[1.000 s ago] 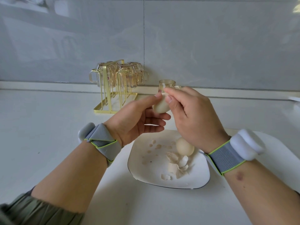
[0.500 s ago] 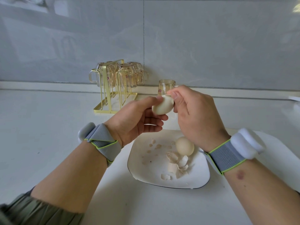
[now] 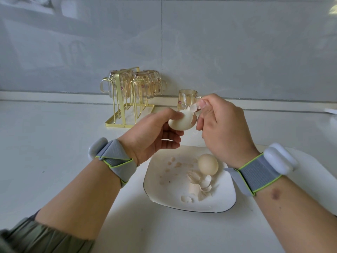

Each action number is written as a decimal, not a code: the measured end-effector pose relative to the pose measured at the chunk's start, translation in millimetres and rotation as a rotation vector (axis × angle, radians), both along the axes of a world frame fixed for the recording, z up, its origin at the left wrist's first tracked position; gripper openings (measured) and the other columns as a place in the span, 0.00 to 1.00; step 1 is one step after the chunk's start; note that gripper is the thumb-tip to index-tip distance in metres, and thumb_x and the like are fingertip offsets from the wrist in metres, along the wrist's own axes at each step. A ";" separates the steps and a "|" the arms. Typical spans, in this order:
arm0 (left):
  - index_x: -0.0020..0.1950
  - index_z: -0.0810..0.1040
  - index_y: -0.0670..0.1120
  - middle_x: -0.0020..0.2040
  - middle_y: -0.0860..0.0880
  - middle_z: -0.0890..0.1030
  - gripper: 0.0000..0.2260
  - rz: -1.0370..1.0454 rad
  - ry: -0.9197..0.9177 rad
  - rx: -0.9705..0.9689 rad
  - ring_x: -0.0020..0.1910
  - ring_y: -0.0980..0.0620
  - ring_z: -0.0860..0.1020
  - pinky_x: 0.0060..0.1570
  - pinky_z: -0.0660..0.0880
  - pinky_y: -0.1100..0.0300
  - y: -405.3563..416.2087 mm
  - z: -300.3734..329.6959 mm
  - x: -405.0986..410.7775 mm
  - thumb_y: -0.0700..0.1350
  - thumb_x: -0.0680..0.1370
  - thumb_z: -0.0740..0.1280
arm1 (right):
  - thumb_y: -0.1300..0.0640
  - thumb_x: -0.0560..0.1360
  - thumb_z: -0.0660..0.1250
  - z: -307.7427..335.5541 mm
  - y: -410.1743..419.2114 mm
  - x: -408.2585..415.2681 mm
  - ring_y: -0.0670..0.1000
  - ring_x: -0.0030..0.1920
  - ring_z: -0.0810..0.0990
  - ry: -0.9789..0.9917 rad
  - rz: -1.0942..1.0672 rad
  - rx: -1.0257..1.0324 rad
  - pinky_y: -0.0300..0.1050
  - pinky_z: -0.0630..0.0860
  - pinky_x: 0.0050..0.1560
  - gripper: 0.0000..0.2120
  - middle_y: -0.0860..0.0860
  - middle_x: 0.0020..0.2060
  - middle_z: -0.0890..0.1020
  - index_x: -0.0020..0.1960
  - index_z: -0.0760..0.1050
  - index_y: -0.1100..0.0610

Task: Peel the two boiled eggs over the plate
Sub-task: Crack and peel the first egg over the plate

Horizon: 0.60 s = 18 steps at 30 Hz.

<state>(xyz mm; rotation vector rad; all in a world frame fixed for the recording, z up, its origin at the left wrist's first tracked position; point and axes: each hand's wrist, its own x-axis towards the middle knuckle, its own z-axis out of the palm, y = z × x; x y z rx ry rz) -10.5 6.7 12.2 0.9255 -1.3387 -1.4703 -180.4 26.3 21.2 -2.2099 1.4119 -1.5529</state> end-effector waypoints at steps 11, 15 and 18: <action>0.56 0.77 0.39 0.35 0.45 0.78 0.19 -0.013 0.013 -0.023 0.33 0.50 0.76 0.37 0.77 0.56 1.9 1.7 0.1 0.49 0.70 0.66 | 0.65 0.80 0.56 -0.1 -3.8 -1.2 0.51 0.34 0.78 -0.046 -0.113 -0.041 0.41 0.71 0.35 0.11 0.44 0.33 0.78 0.49 0.77 0.56; 0.57 0.77 0.39 0.35 0.45 0.78 0.20 -0.013 0.030 -0.028 0.33 0.50 0.76 0.37 0.77 0.56 3.0 1.8 0.5 0.49 0.70 0.66 | 0.62 0.82 0.56 1.0 -3.9 -2.1 0.55 0.34 0.79 -0.084 -0.131 -0.059 0.50 0.75 0.37 0.11 0.49 0.34 0.80 0.49 0.77 0.57; 0.57 0.76 0.38 0.36 0.45 0.77 0.20 -0.017 0.051 -0.029 0.33 0.49 0.76 0.37 0.77 0.56 3.7 2.2 -0.1 0.49 0.70 0.65 | 0.61 0.82 0.55 2.7 -3.4 -2.3 0.54 0.33 0.78 -0.102 -0.139 -0.063 0.47 0.74 0.36 0.11 0.48 0.34 0.80 0.50 0.77 0.57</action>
